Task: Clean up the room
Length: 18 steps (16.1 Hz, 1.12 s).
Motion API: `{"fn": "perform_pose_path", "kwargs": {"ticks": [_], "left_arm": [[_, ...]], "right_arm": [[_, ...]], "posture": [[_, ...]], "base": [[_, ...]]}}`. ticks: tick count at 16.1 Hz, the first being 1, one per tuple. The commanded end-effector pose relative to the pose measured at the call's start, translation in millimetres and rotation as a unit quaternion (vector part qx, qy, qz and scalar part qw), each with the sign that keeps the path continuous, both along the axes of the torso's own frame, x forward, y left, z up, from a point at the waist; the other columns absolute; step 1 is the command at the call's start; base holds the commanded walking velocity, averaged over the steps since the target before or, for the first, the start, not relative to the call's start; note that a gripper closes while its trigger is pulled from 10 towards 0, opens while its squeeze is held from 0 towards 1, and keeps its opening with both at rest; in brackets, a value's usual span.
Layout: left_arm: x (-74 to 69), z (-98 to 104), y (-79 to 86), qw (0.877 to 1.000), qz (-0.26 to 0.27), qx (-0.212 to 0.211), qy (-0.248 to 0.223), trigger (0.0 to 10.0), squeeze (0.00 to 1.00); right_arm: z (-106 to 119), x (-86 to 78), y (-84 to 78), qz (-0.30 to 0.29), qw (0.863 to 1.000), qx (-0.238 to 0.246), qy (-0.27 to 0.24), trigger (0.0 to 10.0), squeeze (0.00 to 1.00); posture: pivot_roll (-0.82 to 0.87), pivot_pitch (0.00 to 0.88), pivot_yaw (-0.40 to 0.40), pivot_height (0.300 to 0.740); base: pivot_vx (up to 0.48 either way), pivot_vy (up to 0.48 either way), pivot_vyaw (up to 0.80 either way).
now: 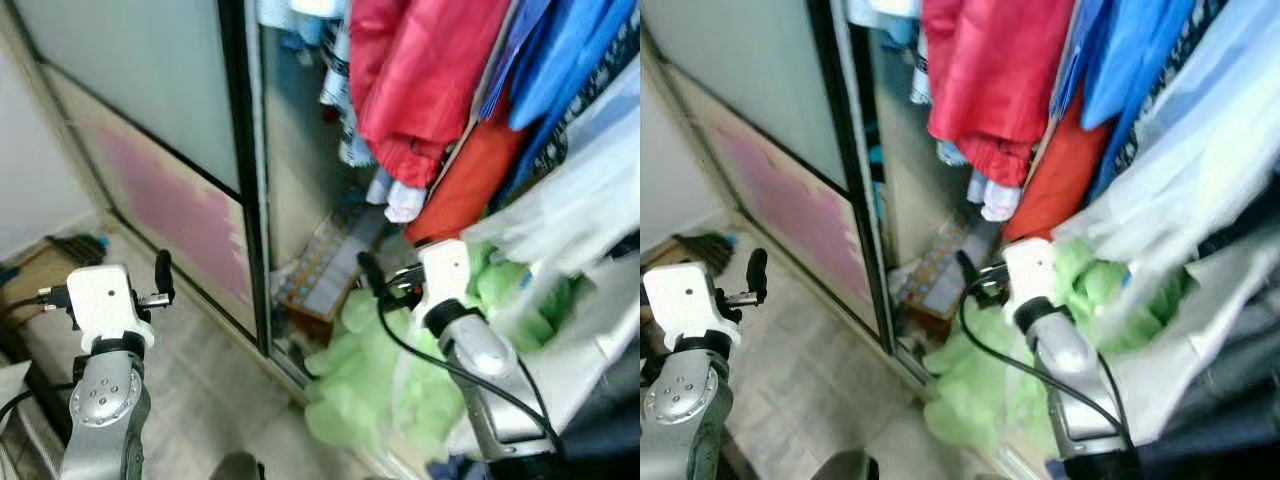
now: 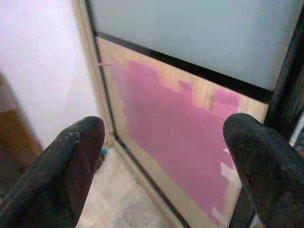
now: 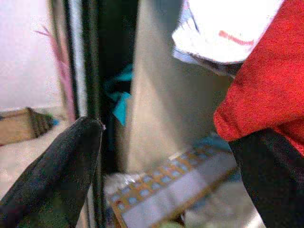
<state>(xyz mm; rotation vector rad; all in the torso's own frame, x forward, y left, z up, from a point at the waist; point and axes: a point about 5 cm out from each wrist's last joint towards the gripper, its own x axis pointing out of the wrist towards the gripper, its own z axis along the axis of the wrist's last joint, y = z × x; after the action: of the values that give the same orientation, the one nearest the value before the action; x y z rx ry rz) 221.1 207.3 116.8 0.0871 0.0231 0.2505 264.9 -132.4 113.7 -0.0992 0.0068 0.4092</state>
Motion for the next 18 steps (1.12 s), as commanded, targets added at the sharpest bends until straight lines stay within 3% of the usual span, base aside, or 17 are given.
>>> {"fn": "perform_pose_path", "kwargs": {"ticks": [1, 5, 8, 12, 16, 18], "left_arm": [[-1.6, 0.1, -3.0, 1.000, 0.001, -0.002, 0.004, 10.0, 0.00], [-20.2, -3.9, 3.0, 0.999, 0.049, 0.014, 0.015, 10.0, 0.00], [-29.9, -8.6, 3.8, 0.998, 0.054, 0.019, 0.026, 10.0, 0.00], [-34.6, -12.5, 1.6, 0.997, 0.062, 0.017, 0.035, 10.0, 0.00], [-19.9, -8.9, 1.2, 0.997, 0.064, 0.028, 0.024, 10.0, 0.00], [-22.3, -5.0, 1.4, 0.997, 0.075, 0.017, 0.021, 10.0, 0.00]], "right_arm": [[-2.9, -1.1, -4.9, 0.000, 1.000, -0.004, 0.014, 10.0, 0.00], [-10.5, -16.1, -19.3, 0.000, 0.999, -0.011, 0.037, 10.0, 0.00], [-16.8, -19.5, -23.9, 0.001, 0.998, 0.001, 0.066, 10.0, 0.00], [-20.8, -25.9, -22.5, 0.008, 0.997, 0.002, 0.074, 10.0, 0.00], [-19.7, -6.9, -18.6, -0.009, 0.998, 0.016, 0.064, 10.0, 0.00], [-17.1, -8.2, -8.1, 0.014, 0.998, 0.017, 0.059, 10.0, 0.00]], "posture": [[-0.01, 0.007, -0.050, 0.740], [-0.02, 0.004, -0.040, 0.740], [-0.01, 0.006, -0.040, 0.740], [-0.02, 0.002, -0.030, 0.740], [0.00, 0.000, -0.039, 0.740], [0.02, 0.000, -0.047, 0.740]], "base": [[0.000, 0.000, 0.80], [0.000, 0.000, 0.80], [0.000, 0.000, 0.80], [0.000, 0.000, 0.80], [0.000, 0.000, 0.80], [0.000, 0.000, 0.80]]}}
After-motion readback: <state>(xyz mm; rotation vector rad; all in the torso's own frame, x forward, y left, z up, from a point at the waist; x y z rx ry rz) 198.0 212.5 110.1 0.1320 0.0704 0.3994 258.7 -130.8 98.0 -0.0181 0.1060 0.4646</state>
